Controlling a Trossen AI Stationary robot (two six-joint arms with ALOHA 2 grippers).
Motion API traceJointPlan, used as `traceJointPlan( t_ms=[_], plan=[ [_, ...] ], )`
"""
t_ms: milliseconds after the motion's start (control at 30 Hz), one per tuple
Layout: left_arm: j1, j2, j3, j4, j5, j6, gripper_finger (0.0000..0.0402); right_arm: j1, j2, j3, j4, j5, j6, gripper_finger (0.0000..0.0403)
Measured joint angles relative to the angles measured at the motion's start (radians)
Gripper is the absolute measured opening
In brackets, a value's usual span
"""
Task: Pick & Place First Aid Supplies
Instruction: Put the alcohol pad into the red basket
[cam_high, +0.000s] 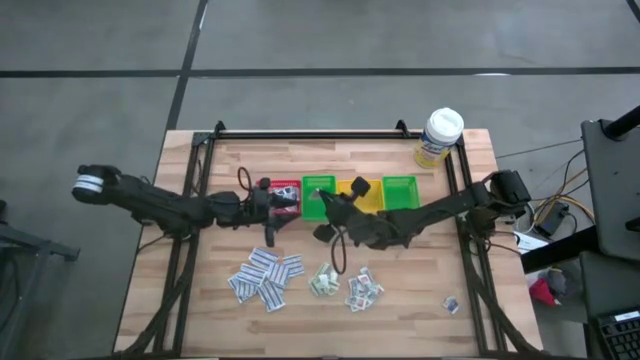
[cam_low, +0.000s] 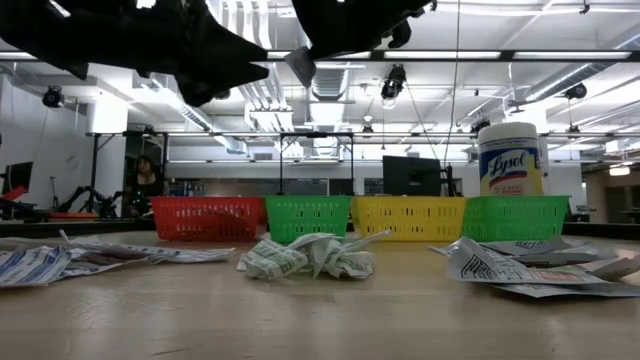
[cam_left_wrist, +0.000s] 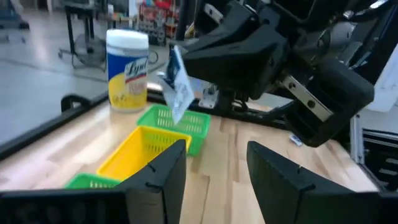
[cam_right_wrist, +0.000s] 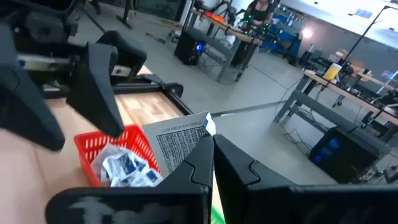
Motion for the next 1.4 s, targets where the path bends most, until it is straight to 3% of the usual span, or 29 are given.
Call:
traceJointPlan(
  t_ms=[233,467,767,1067,1400],
  plan=[
    [-0.006,0.115,0.000,0.181,-0.086,0.071,0.0163,-0.015,0.000,0.000,0.005,0.000,-0.003,0.0008],
    [-0.006,0.194,0.011,0.302,-0.096,0.085,0.0163,-0.029,0.000,0.000,0.008,0.001,-0.004,0.0008],
    [-0.007,0.274,0.088,0.303,-0.143,0.102,0.0163,-0.034,0.000,0.000,0.028,0.006,-0.020,0.0008],
    [-0.007,0.267,0.083,0.275,-0.180,0.062,0.0163,-0.032,0.000,0.000,0.026,0.073,-0.063,0.0008],
    [-0.008,0.267,0.082,0.272,-0.358,0.071,0.0163,-0.032,0.000,0.000,0.026,0.065,-0.063,0.0008]
  ],
)
